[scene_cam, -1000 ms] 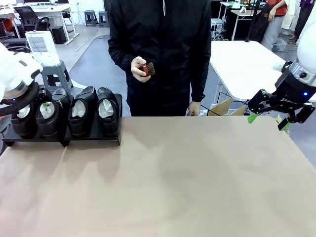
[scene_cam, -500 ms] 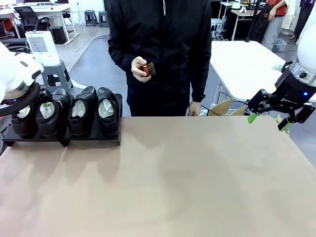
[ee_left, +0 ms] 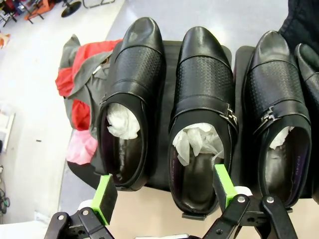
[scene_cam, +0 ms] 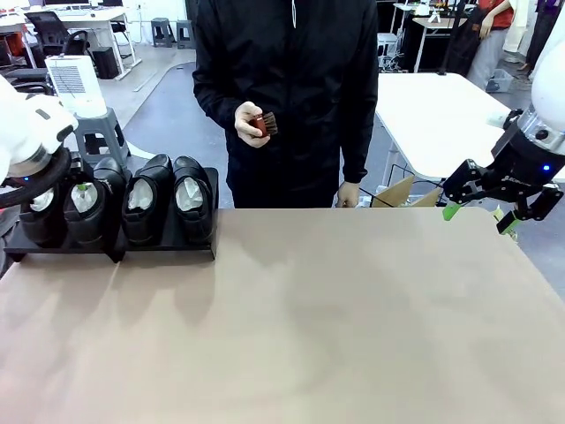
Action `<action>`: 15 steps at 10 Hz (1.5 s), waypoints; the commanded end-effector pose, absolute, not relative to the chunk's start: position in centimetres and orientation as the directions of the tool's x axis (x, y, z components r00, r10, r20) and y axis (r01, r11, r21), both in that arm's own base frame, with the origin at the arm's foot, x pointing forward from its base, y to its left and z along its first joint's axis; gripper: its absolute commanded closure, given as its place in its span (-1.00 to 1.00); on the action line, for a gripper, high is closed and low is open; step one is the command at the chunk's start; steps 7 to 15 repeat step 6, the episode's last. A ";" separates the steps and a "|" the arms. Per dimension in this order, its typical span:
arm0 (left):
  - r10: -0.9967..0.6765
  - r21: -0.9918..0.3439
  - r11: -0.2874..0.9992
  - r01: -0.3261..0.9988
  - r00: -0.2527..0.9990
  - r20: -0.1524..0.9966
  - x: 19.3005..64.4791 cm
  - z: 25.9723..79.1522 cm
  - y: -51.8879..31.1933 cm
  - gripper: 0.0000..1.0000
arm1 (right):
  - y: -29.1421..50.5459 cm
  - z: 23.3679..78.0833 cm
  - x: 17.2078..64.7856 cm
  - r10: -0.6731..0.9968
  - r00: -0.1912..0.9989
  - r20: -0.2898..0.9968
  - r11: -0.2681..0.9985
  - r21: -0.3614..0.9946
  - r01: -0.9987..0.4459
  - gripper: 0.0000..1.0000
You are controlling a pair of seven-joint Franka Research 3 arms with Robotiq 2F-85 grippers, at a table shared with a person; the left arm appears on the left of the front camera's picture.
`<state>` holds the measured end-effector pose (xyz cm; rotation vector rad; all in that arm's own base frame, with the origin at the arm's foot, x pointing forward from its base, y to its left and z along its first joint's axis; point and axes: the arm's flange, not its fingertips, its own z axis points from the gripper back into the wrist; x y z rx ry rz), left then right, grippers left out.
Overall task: Organize the shoes by placing them on the stand.
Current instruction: Place the Shoe from the middle of the table onto the Shoes Stand.
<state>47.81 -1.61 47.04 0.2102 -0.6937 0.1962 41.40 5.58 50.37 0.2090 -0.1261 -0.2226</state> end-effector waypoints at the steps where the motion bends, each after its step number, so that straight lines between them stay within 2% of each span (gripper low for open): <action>1: 0.099 0.139 0.958 -0.249 0.748 0.656 48.1 47.2 -1.5 -1.00 | 5.5 50.7 41.5 -0.232 0.968 0.101 0.956 0.210 0.207 -1.00; 15: 0.099 0.139 0.958 -0.249 0.748 0.656 48.1 47.2 -1.5 -1.00 | 5.5 50.7 41.5 -0.232 0.968 0.101 0.956 0.210 0.207 -1.00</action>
